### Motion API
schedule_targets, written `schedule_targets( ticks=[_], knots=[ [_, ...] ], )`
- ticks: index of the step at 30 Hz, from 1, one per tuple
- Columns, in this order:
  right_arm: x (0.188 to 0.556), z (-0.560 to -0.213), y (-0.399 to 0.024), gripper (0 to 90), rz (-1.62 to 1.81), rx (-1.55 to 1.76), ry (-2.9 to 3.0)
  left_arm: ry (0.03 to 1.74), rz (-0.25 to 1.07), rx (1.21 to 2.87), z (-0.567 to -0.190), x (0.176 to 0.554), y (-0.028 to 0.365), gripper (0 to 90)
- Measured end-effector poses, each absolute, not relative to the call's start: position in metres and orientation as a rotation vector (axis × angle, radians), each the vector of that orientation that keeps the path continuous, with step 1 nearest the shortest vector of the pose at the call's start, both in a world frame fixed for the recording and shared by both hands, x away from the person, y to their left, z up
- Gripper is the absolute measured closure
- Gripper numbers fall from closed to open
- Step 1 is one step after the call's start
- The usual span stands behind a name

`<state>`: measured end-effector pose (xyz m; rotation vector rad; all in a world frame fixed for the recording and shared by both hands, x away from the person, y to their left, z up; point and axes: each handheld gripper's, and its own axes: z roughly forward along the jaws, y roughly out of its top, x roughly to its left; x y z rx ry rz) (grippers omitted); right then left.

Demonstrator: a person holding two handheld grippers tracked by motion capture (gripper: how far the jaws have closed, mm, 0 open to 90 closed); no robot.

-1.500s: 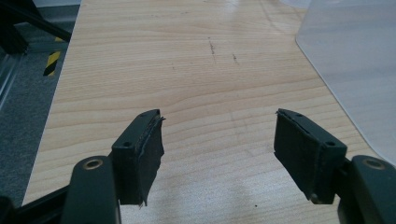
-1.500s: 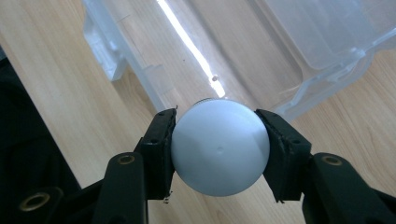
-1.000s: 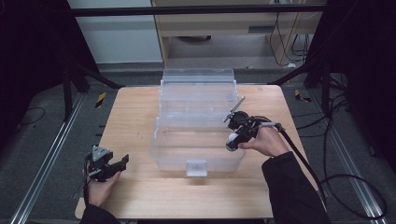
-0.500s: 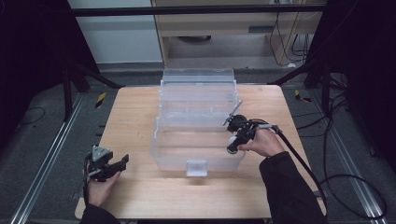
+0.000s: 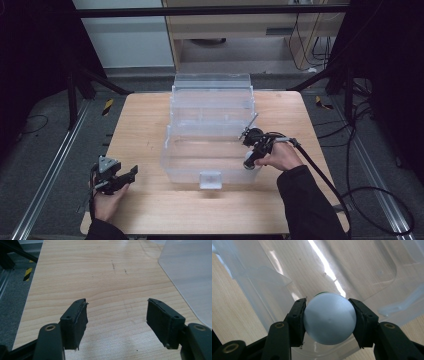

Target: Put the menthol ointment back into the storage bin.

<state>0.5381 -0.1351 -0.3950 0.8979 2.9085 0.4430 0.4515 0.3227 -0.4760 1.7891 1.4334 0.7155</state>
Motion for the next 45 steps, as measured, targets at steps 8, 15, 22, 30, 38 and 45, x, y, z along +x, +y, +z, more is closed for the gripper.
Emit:
schedule_targets(
  ticks=[8, 15, 22, 30, 38, 45],
  knots=[
    [0.538, -0.401, -0.135, 50.2, 0.443, 0.892, 2.921, 1.433, 0.716, 1.791, -0.476, 0.452, 0.322, 32.7],
    [0.537, -0.403, -0.135, 50.2, 0.443, 0.878, 2.924, 1.433, 0.716, 1.791, -0.476, 0.452, 0.322, 32.7],
    [0.536, -0.403, -0.135, 49.9, 0.43, 0.87, 2.924, 1.432, 0.716, 1.793, -0.476, 0.452, 0.322, 32.7],
    [0.535, -0.402, -0.135, 51.9, 0.423, 0.868, 2.932, 1.43, 0.714, 1.794, -0.476, 0.452, 0.322, 32.7],
    [0.534, -0.4, -0.135, 50.4, 0.449, 0.883, 2.921, 1.432, 0.716, 1.793, -0.476, 0.452, 0.322, 32.7],
    [0.528, -0.385, -0.144, 41.5, 0.579, 0.914, 2.849, 1.431, 0.715, 1.793, -0.476, 0.452, 0.322, 32.7]
  ],
)
